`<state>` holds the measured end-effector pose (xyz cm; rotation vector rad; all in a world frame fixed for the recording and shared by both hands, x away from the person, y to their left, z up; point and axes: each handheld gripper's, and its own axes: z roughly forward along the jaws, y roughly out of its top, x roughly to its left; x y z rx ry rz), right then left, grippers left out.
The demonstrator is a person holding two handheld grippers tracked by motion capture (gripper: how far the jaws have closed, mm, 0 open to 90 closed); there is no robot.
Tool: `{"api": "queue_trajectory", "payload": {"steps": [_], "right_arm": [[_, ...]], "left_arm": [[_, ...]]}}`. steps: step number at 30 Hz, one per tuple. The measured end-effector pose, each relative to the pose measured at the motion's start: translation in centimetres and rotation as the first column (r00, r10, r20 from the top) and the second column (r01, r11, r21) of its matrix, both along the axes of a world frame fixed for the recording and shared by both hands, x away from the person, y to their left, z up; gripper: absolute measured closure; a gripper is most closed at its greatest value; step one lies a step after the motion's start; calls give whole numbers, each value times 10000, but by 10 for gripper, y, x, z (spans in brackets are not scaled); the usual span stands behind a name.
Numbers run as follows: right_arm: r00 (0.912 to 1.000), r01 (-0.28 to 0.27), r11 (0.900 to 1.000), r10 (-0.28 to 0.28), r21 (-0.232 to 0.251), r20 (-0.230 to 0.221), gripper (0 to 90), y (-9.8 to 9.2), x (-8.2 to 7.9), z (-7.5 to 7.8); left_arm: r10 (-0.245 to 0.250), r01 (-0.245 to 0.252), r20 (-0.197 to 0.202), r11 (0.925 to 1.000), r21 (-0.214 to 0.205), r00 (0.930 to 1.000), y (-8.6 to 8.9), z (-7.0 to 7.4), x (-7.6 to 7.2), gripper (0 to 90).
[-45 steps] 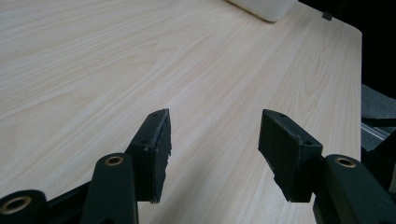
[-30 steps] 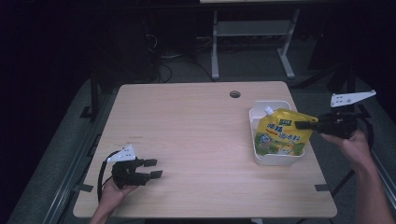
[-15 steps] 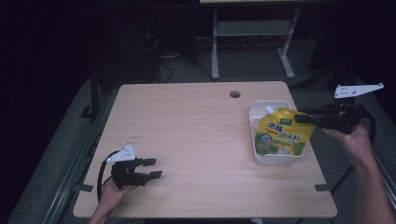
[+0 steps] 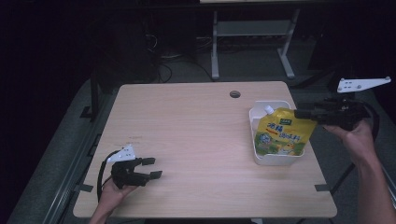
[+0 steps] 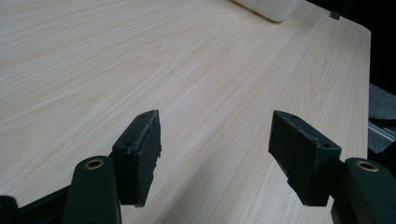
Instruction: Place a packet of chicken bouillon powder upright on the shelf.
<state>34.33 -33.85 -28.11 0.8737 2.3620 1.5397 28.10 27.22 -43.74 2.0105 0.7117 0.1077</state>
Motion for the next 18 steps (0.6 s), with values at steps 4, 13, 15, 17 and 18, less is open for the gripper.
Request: {"api": "queue_trajectory", "payload": {"steps": [4, 13, 15, 17, 18], "right_arm": [[10000, -34, 10000, 34, -16, 51, 528, 2, -2, 3], [10000, -51, 9999, 51, -121, 15, 510, 8, -3, 7], [10000, -58, 9999, 58, -140, -1, 509, 8, -3, 8], [9999, -162, 9997, 162, -195, -10, 508, 12, -4, 9], [9999, -162, 9997, 162, -195, -10, 508, 12, -4, 9]], "left_arm": [[50, -50, 7, 10000, -1, 10000, 0, 0, 0, 321], [116, -116, 62, 9999, 46, 9999, 0, 2, -1, 306], [125, -125, 61, 9999, 43, 9999, 0, 2, -1, 304], [140, -140, 70, 9999, 44, 9999, 1, 2, -1, 301], [140, -140, 73, 9999, 49, 9999, 1, 2, -1, 301]]}}
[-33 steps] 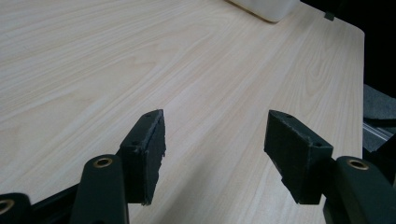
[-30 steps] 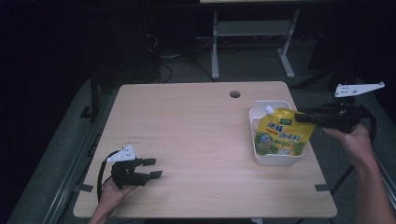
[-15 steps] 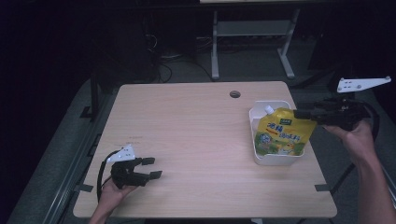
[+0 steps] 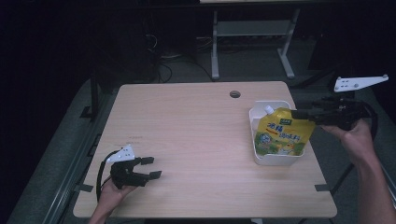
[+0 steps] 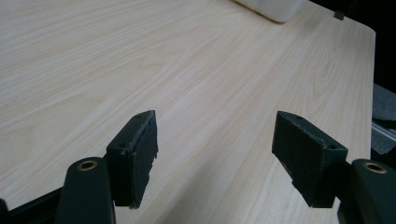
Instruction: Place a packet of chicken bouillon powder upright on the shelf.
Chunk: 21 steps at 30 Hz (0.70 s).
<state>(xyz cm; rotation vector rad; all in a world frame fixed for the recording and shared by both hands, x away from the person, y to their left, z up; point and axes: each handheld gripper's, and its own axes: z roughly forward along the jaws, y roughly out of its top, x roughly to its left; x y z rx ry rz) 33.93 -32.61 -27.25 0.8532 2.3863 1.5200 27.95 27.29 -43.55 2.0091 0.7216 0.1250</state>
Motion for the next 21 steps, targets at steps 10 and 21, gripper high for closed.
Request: {"api": "queue_trajectory", "payload": {"steps": [10, 21], "right_arm": [[9996, -239, 9997, 238, -60, -126, 498, 12, -5, -3], [9994, -211, 9986, 198, -479, -276, 483, 19, -18, -18]], "left_arm": [[40, -41, 114, 9999, 147, 9999, 0, 1, -2, 292], [69, -71, 175, 9999, 137, 9998, 1, 2, -3, 288]]}}
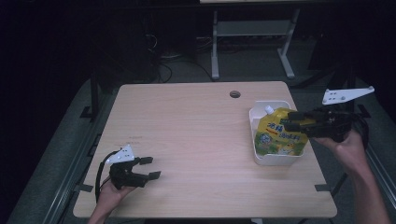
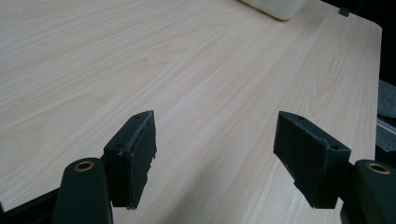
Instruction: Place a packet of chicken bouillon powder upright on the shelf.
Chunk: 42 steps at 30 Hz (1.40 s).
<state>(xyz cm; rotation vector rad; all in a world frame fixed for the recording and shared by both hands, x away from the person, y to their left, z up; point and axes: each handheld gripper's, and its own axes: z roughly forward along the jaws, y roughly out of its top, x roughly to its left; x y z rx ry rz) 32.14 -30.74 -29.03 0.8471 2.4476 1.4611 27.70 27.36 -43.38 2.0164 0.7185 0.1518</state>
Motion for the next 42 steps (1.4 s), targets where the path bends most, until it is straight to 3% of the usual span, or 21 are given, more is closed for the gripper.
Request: {"api": "queue_trajectory", "payload": {"steps": [19, 42], "right_arm": [[9991, 290, 9993, -297, -239, -295, 466, -12, -26, -33], [9965, 373, 9984, -404, -434, -729, 453, -11, -50, -88]], "left_arm": [[21, -21, 63, 9999, 139, 10000, -2, 0, 0, 277], [-51, 49, 119, 9998, 177, 9999, -4, 1, -2, 272]]}}
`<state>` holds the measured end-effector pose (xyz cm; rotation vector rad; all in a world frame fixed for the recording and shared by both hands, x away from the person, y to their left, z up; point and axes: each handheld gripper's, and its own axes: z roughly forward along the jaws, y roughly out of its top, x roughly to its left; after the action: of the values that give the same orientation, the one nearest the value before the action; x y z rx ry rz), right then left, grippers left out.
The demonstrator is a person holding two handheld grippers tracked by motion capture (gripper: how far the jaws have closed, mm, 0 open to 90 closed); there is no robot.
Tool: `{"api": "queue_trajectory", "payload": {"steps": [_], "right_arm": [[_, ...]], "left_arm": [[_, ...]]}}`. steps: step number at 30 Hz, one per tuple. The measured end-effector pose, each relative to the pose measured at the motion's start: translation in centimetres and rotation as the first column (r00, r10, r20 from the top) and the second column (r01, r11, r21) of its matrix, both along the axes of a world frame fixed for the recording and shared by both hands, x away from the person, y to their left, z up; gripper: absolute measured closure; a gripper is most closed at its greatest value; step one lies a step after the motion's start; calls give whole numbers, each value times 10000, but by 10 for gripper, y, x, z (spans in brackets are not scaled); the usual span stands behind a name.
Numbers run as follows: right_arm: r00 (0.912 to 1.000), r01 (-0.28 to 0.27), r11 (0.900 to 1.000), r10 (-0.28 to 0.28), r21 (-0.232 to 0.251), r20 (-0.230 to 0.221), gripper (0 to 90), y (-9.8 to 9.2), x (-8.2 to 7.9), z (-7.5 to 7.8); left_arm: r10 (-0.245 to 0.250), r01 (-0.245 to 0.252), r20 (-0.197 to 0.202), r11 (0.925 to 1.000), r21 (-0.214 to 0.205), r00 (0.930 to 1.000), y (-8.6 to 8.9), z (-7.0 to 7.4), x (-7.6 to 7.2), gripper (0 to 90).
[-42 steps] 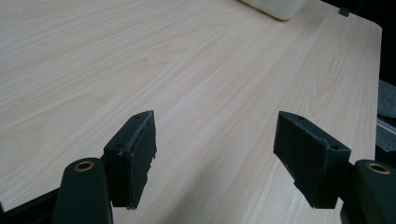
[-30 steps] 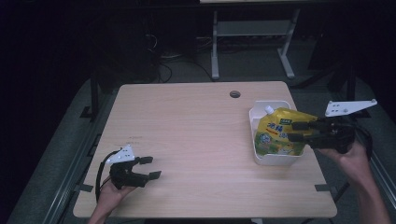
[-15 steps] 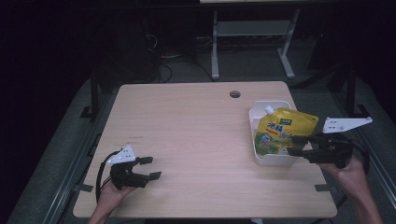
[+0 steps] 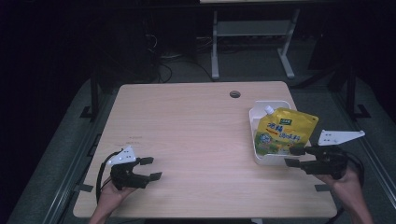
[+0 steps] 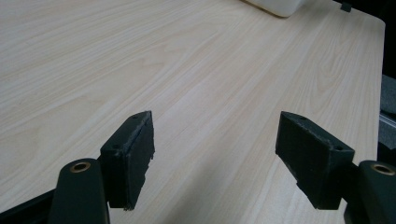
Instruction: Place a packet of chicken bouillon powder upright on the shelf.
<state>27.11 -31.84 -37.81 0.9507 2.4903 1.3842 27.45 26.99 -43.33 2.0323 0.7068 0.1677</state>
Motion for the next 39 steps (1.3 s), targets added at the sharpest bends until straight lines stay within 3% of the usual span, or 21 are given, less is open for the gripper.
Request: {"api": "queue_trajectory", "payload": {"steps": [10, 20, 39], "right_arm": [[9999, -57, 9995, 60, 305, -107, 450, 2, -11, -18], [9983, -301, 9988, 319, 376, -484, 434, 18, -13, -39], [9947, -731, 9971, 744, 218, -706, 404, 46, -14, -54]], "left_arm": [[-62, 62, -6, 10000, 64, 10000, -2, -1, 0, 271], [-129, 130, -13, 9998, 129, 9999, -3, -2, -1, 270], [-273, 273, 3, 9988, 399, 9996, -9, -6, -6, 264]]}}
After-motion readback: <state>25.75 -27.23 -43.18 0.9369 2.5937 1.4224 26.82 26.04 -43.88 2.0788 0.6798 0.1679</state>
